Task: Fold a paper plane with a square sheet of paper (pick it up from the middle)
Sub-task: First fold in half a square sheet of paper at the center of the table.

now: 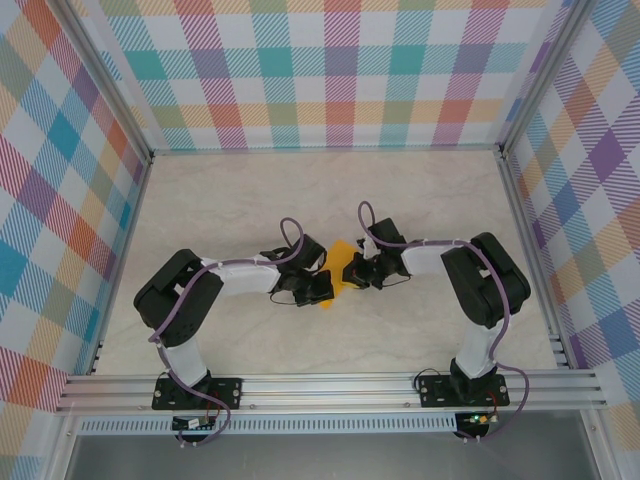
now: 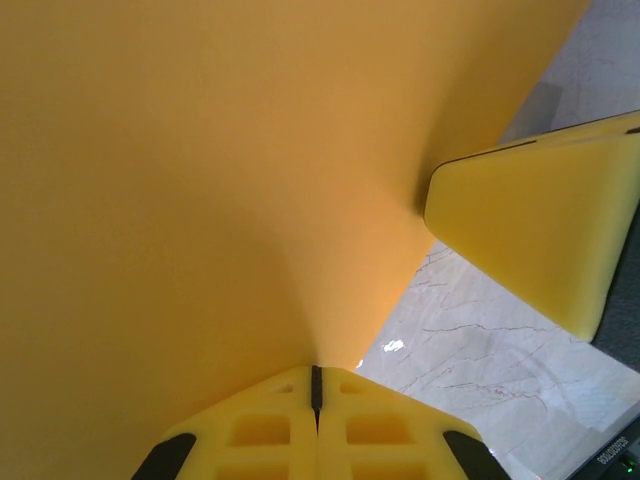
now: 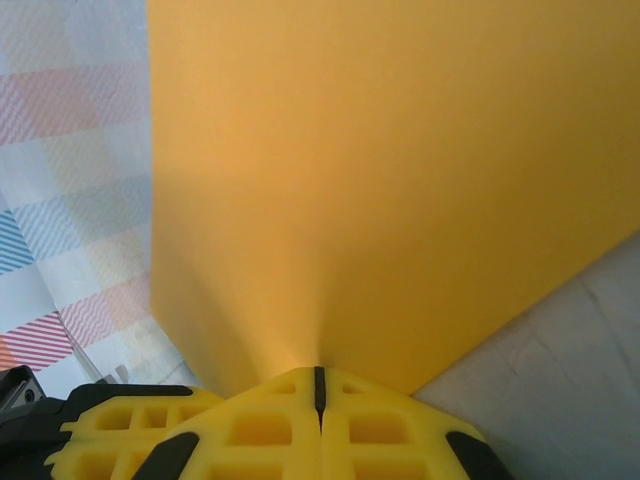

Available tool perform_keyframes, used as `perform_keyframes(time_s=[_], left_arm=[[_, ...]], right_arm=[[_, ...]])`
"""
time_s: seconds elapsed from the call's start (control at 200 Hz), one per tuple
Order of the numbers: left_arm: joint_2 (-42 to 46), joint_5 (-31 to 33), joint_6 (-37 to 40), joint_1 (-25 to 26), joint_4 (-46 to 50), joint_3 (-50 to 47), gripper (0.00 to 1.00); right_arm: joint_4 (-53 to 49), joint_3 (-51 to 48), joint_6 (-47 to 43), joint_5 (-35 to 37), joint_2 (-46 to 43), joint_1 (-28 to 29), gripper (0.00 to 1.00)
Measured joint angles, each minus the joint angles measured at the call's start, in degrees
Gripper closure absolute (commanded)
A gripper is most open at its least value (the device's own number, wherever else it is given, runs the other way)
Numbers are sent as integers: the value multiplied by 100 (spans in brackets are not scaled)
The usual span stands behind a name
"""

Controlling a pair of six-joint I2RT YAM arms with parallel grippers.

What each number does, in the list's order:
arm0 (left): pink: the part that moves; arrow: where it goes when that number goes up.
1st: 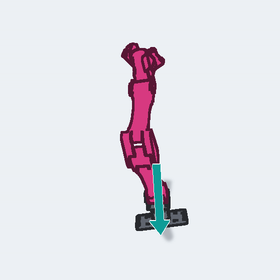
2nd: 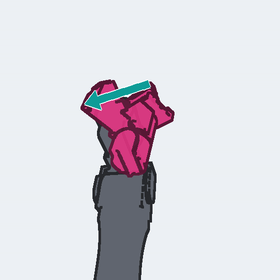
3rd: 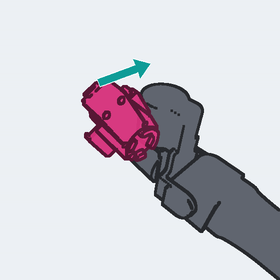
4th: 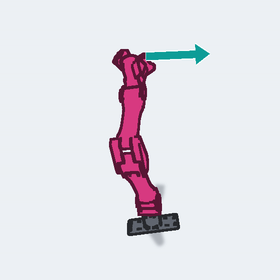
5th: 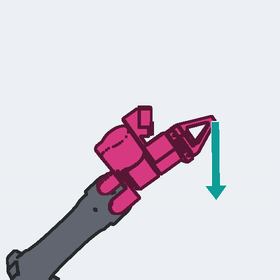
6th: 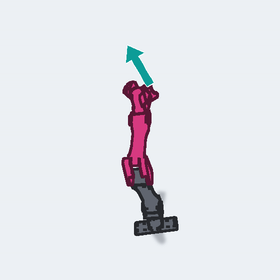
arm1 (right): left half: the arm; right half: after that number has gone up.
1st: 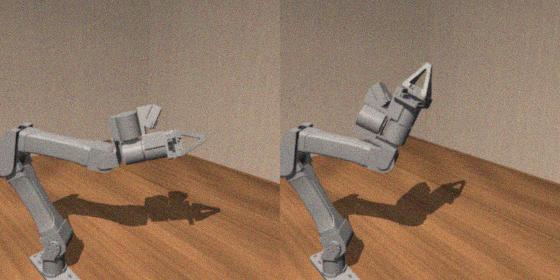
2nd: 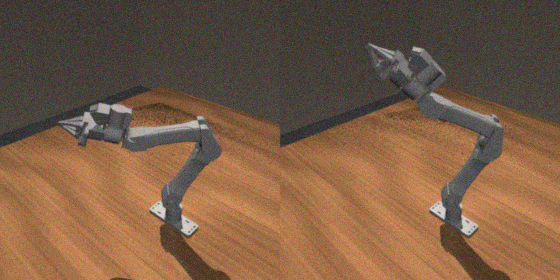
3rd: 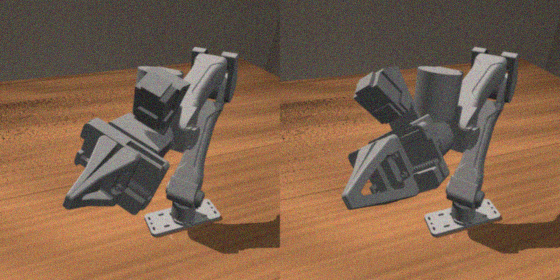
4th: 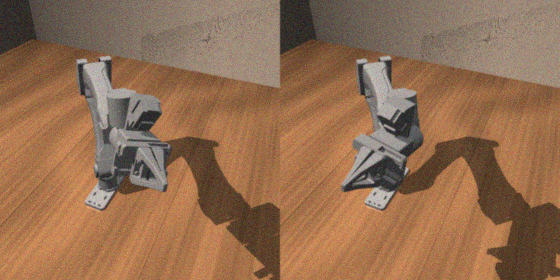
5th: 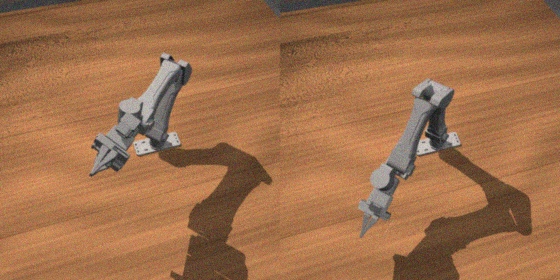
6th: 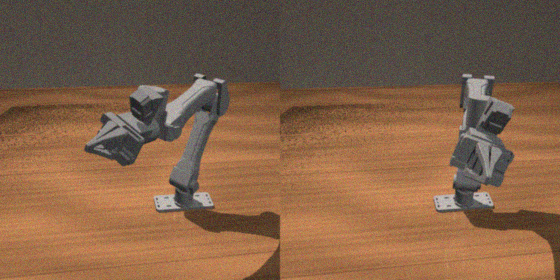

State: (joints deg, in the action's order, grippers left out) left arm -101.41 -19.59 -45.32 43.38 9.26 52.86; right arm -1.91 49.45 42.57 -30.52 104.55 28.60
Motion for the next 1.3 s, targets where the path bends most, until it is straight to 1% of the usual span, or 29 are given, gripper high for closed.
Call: perform_keyframes(time_s=[0.44, 0.655, 0.76, 0.825, 0.915, 1.005, 1.05, 1.105, 1.145, 1.215, 1.3], left_arm=[[74, -7, 15, 0, -122, -149, 100], [146, -9, 17, 0, -138, -232, 100], [205, -35, 15, 0, 0, -243, 100], [234, -33, 11, 0, 105, -234, 96], [319, 81, 2, 0, 439, -157, 88], [450, 304, -26, 0, 807, 50, 77], [555, 420, 4, -2, 931, 186, 73], [710, 568, -26, -33, 1021, 326, 64], [831, 651, -2, -79, 1038, 378, 61], [1023, 776, 7, -195, 1093, 396, 57], [1152, 874, -9, -448, 1167, 323, 54]], right_arm=[[-369, 645, -531, -26, 411, -737, 100], [-372, 896, -680, 260, 525, -1250, 100], [-431, 975, -728, 387, 529, -1309, 100], [-444, 990, -715, 529, 490, -1309, 100], [-577, 931, -664, 831, 229, -1250, 91], [-837, 793, -590, 1272, -343, -1073, 81], [-997, 785, -531, 1506, -610, -876, 74], [-1165, 813, -514, 1784, -811, -597, 66], [-1311, 857, -422, 1993, -866, -372, 61], [-1523, 914, -310, 2295, -837, -35, 56], [-1808, 1019, -219, 2522, -671, 236, 55]])
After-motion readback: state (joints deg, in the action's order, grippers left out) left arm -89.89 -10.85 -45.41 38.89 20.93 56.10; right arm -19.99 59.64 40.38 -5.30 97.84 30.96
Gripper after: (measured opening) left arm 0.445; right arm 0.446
